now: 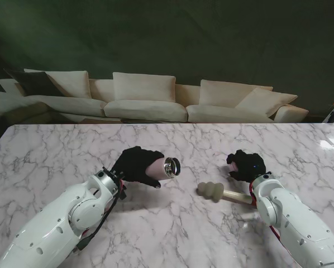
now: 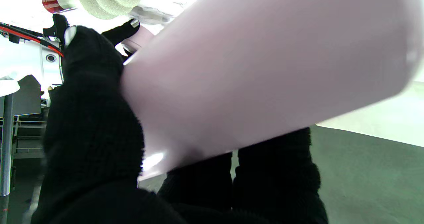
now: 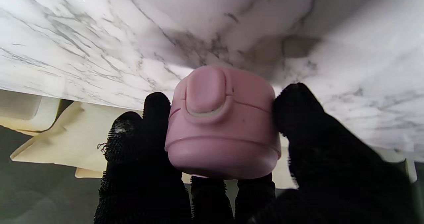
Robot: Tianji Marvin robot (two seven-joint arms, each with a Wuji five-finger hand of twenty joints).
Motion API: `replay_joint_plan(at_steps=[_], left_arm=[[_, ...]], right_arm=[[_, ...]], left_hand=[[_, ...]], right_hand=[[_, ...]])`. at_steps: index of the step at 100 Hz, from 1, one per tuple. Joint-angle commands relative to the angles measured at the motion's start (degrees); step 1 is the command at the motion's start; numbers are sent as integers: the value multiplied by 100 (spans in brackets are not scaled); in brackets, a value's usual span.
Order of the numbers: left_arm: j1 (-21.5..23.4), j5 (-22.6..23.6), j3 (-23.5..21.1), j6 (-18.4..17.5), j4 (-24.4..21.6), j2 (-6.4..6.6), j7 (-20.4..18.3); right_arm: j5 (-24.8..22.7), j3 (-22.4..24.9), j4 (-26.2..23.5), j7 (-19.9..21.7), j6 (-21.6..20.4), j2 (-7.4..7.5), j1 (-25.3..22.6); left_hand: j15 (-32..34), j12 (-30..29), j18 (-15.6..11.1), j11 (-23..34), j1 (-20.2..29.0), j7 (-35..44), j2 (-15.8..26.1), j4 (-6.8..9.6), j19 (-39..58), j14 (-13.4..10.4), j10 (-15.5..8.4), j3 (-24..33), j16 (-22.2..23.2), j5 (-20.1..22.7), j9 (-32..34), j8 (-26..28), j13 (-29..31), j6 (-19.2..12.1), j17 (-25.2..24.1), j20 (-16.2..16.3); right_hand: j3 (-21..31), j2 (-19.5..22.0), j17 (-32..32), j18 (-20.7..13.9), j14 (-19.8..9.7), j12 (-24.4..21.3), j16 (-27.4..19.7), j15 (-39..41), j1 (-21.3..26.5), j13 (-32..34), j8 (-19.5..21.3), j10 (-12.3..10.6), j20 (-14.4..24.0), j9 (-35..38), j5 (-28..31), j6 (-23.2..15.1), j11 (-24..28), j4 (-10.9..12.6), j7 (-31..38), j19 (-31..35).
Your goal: Clean the thermos with cup brush
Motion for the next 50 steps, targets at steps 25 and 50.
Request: replay_joint_plan(at_steps=[25, 50], left_arm=[[-4, 16, -4, -1, -81, -11, -82], [13, 16, -4, 10, -100, -7, -103]], right_arm=[[-253, -331, 290, 195, 93, 125, 168], [-382, -7, 116, -328, 5, 92, -37]], left_hand=[[895, 99, -552, 375, 1852, 634, 2429, 390, 233, -602, -521, 2773, 270, 552, 191, 150, 387, -920, 120, 155], [902, 96, -550, 381, 1861, 628, 2432, 396, 235, -596, -510, 2769, 266, 556, 190, 152, 389, -914, 121, 158]], right_hand=[[397, 389, -1736, 229, -834, -321, -1120, -2064, -1978, -1420, 748, 9, -196, -925, -685, 247, -455, 969, -1139, -1902], [-939, 983, -2338, 213, -808, -815, -1705, -2974, -2436, -2041, 700, 104, -694, -1467, -1884, 614, -1487, 1074, -1708, -2722]])
